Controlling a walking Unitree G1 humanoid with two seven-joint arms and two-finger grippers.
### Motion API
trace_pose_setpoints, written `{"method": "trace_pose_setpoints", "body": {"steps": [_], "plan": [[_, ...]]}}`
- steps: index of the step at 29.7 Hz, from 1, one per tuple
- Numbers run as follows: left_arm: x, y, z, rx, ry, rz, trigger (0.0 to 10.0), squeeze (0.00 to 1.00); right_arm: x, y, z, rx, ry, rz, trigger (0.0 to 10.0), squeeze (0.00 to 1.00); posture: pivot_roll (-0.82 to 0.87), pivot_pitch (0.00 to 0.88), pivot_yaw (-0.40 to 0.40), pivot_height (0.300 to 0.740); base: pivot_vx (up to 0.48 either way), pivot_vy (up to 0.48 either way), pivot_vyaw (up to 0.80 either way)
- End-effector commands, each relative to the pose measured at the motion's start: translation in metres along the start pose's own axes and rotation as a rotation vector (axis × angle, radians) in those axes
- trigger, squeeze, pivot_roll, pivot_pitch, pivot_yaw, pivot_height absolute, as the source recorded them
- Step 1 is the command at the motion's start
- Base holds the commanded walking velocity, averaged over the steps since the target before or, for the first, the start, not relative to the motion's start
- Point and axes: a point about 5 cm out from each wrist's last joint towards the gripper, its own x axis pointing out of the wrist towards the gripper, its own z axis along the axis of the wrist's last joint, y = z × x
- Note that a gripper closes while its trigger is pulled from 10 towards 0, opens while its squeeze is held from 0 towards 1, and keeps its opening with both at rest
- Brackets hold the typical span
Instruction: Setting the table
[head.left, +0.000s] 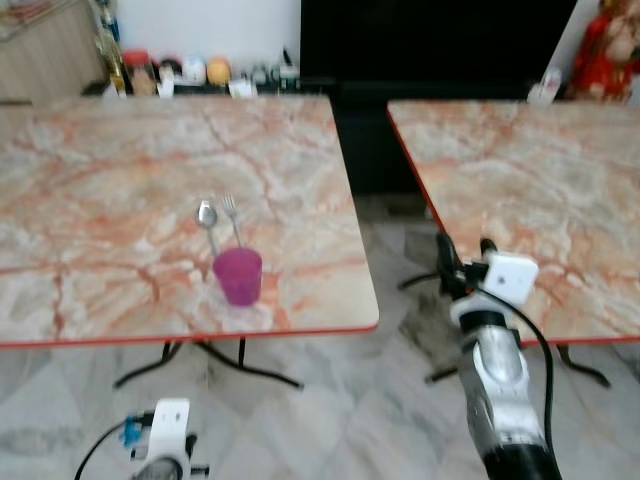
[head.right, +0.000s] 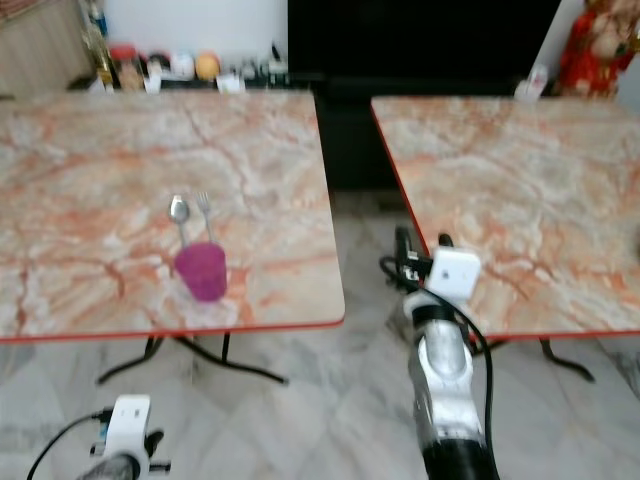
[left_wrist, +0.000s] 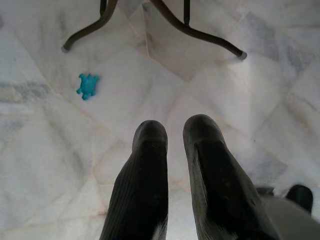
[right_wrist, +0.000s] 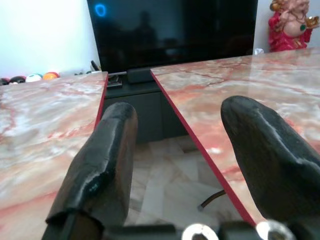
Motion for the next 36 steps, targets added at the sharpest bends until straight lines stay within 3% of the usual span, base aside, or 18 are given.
{"method": "trace_pose_setpoints", "body": {"steps": [1,7,10,12,13,14,17,27,31,36], "plan": [[0.0,-0.002,-0.001,-0.004,0.009,-0.007,10.0,0.0,-0.003,-0.004,-0.009,0.002,0.037,-0.016,10.0,0.0,0.08,0.0,-0.036,0.74,0.0,0.0,0.0],[0.001,-0.003,0.001,-0.005,0.003,-0.008,10.0,0.0,-0.015,-0.01,-0.036,0.018,0.159,-0.041,10.0,0.0,0.08,0.0,-0.037,0.74,0.0,0.0,0.0],[0.0,-0.004,0.0,-0.005,0.004,-0.008,10.0,0.0,-0.031,-0.014,-0.067,0.018,0.303,-0.034,10.0,0.0,0.08,0.0,-0.038,0.74,0.0,0.0,0.0],[0.0,-0.004,0.0,-0.006,0.004,-0.009,10.0,0.0,-0.034,-0.015,-0.071,0.028,0.328,-0.032,10.0,0.0,0.08,0.0,-0.038,0.74,0.0,0.0,0.0],[0.0,-0.005,-0.001,-0.006,0.005,-0.009,10.0,0.0,-0.044,-0.015,-0.086,0.013,0.409,-0.013,10.0,0.0,0.08,0.0,-0.039,0.74,0.0,0.0,0.0],[0.0,-0.005,-0.001,-0.006,0.005,-0.009,10.0,0.0,-0.044,-0.015,-0.086,0.013,0.409,-0.013,10.0,0.0,0.08,0.0,-0.039,0.74,0.0,0.0,0.0],[0.0,-0.005,-0.002,-0.005,0.009,-0.008,10.0,0.0,-0.065,-0.016,-0.109,0.001,0.539,0.002,10.0,0.0,0.08,0.0,-0.039,0.74,0.0,0.0,0.0],[0.0,-0.004,-0.001,-0.005,0.009,-0.007,10.0,0.0,-0.093,-0.015,-0.132,0.005,0.698,0.045,10.0,0.0,0.07,0.0,-0.036,0.74,0.0,0.0,0.0],[0.0,-0.003,-0.001,-0.008,0.011,-0.005,10.0,0.0,-0.111,-0.023,-0.145,-0.003,0.804,0.004,10.0,0.0,0.07,0.0,-0.031,0.74,0.0,0.0,0.0],[0.0,-0.003,0.0,-0.006,0.013,-0.004,10.0,0.0,-0.157,-0.032,-0.167,0.007,1.012,-0.066,10.0,0.0,0.08,0.0,-0.033,0.74,0.0,0.0,0.0]]}}
